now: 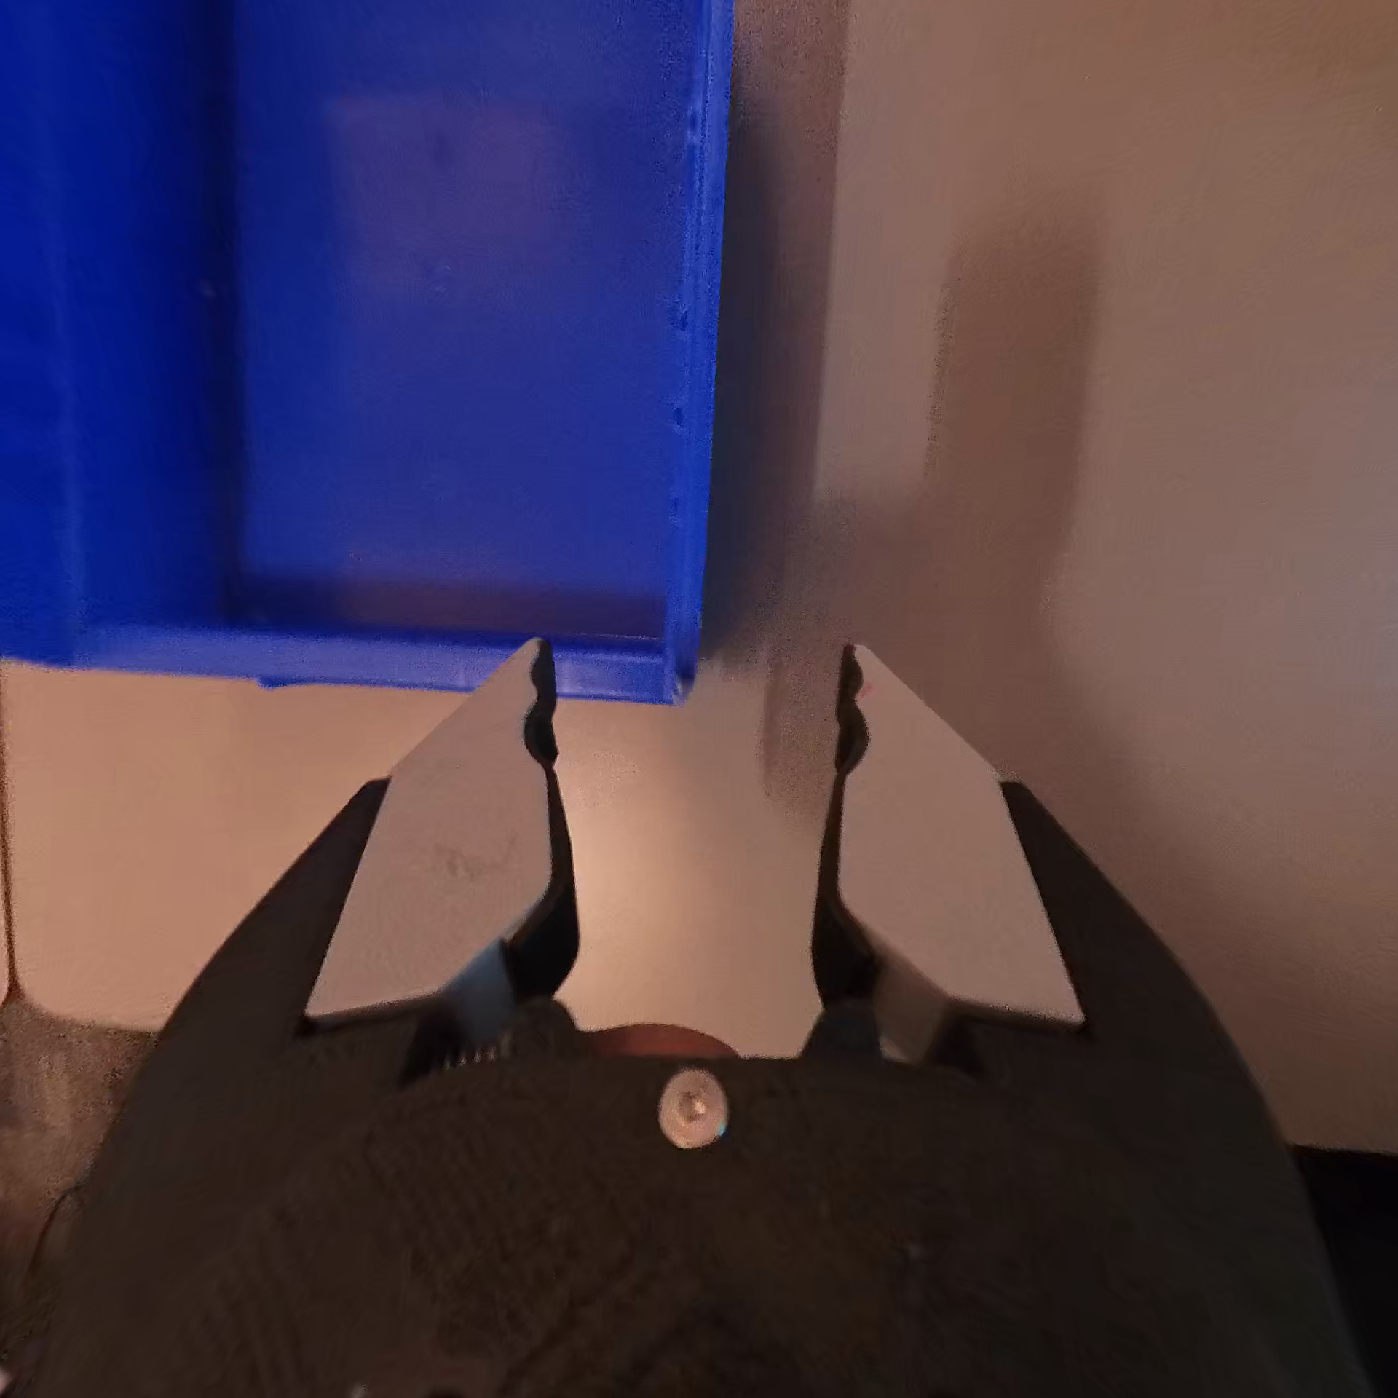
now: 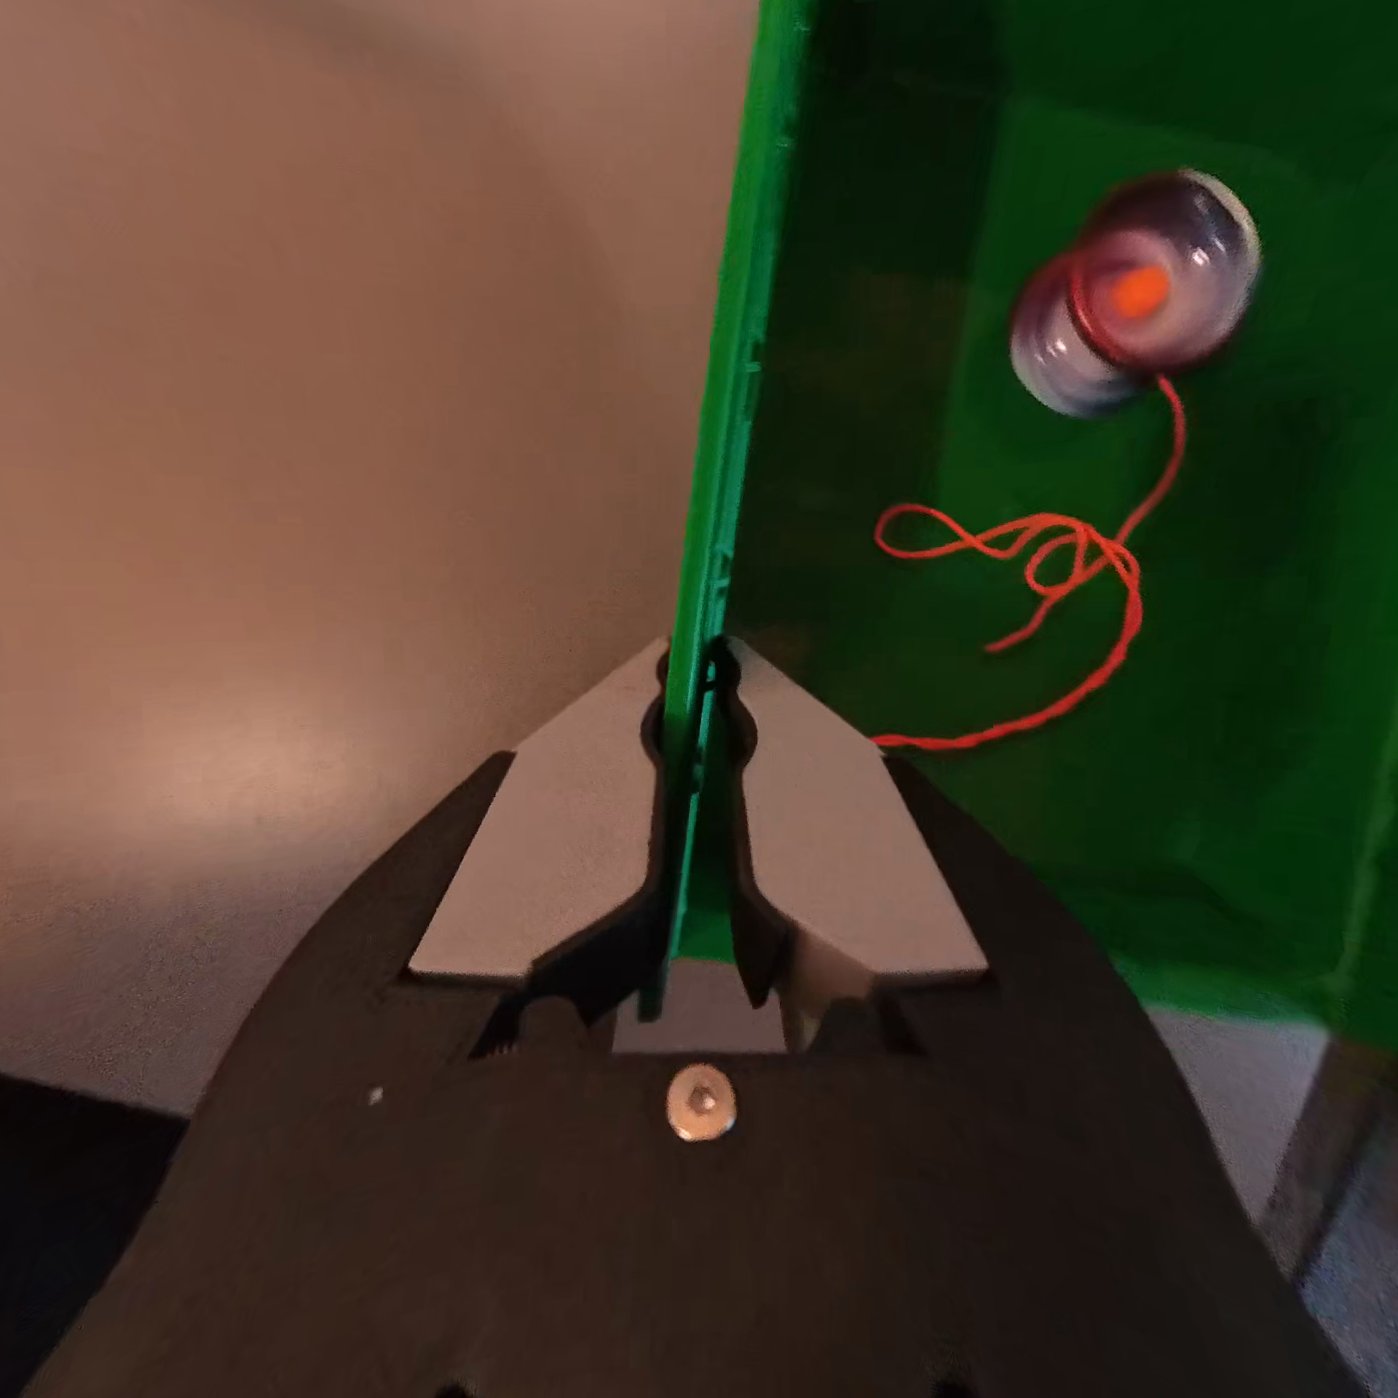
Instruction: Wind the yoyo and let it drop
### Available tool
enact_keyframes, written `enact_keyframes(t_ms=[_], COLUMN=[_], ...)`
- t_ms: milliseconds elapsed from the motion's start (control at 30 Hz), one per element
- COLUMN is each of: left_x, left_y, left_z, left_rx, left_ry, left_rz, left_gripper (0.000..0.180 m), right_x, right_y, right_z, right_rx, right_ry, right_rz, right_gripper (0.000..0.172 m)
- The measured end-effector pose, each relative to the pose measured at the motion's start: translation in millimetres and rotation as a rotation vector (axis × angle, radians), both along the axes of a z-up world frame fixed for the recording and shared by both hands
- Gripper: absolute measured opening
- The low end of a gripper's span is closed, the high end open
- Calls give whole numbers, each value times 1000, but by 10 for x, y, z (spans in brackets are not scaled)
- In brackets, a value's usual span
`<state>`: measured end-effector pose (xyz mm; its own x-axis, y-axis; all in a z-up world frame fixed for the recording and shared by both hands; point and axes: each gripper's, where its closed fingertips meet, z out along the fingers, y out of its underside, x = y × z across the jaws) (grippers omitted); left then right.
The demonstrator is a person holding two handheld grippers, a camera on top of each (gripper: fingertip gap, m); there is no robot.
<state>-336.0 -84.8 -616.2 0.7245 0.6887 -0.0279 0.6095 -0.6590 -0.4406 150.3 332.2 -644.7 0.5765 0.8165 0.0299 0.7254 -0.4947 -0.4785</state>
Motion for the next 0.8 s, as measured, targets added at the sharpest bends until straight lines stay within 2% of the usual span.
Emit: enact_keyframes(t_ms=[67, 133, 167, 200, 267, 367, 433, 567, 700, 733, 800], left_x=[-55, -85, -96, -111, -271, -356, -400, -366, -224, -218, -220], left_y=[25, 39, 52, 104, 59, 57, -54, -405, -775, -873, -1053], left_z=[-208, -390, -452, -447, -389, -61, 207, 768, 1444, 1626, 1931], left_rx=[-24, -49, -50, -20, -77, 52, 163, 251, 363, 400, 433], left_ry=[-72, -105, -106, -86, 41, 153, 165, 256, 345, 359, 409], left_rz=[-80, -165, -210, -259, -306, -334, -299, -330, -300, -265, -236], left_gripper=[69, 43, 18, 15, 9, 5, 3, 0, 4, 4, 4], right_x=[106, 152, 142, 99, -80, -511, -884, -1736, -2771, -3058, -3578], right_y=[-265, -608, -780, -960, -1346, -1842, -2136, -2705, -3538, -3772, -4155], right_z=[21, 1, -10, -17, -32, -28, -10, 18, 110, 171, 377], right_rx=[-5, -36, -44, -51, -75, -106, -147, -185, -265, -283, -302], right_ry=[-42, -79, -96, -109, -128, -131, -96, -51, 35, 72, 134], right_rz=[11, 30, 40, 61, 126, 191, 221, 324, 477, 523, 603], right_gripper=[2, 1, 2, 2, 4, 13, 18, 14, 19, 23, 15])
